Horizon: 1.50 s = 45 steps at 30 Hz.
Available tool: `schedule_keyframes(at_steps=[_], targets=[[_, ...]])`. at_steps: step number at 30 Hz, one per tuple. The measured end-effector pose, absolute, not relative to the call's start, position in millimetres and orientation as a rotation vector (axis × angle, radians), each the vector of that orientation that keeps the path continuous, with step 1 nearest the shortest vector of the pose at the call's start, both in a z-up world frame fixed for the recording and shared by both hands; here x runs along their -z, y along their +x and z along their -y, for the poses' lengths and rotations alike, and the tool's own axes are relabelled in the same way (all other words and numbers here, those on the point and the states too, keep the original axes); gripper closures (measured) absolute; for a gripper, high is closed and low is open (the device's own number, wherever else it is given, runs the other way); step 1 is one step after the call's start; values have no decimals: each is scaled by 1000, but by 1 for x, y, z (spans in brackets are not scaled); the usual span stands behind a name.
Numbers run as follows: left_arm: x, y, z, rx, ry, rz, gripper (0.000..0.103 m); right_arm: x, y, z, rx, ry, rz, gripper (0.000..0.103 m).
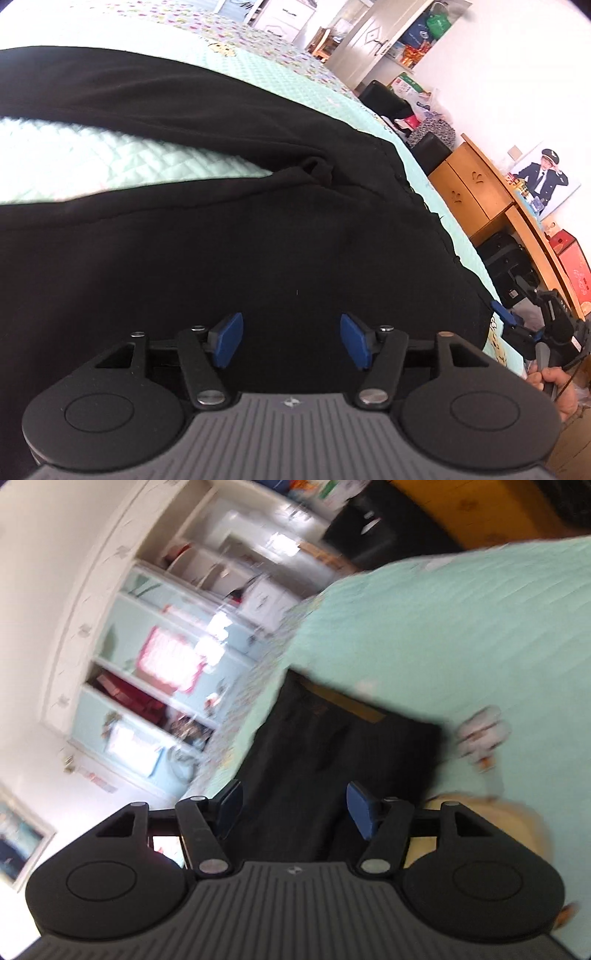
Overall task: Fold clothes
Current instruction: 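Lay the trousers back on the quilt and open both grippers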
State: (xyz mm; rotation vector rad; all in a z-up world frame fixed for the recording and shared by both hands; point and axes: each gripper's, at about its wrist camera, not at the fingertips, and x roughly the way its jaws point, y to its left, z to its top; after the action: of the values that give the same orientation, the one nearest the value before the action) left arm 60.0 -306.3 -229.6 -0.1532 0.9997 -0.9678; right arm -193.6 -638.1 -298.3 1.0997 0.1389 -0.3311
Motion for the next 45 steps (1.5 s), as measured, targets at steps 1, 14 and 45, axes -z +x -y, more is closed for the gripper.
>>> schedule_keyframes(at_steps=[1, 14, 45], targets=[[232, 57, 303, 961, -150, -1004, 41, 300, -185, 635, 292, 1099, -164, 40], [242, 32, 269, 919, -203, -1063, 41, 304, -188, 611, 342, 1044, -321, 68], [206, -13, 211, 827, -138, -1019, 40, 308, -204, 481, 155, 989, -621, 63]])
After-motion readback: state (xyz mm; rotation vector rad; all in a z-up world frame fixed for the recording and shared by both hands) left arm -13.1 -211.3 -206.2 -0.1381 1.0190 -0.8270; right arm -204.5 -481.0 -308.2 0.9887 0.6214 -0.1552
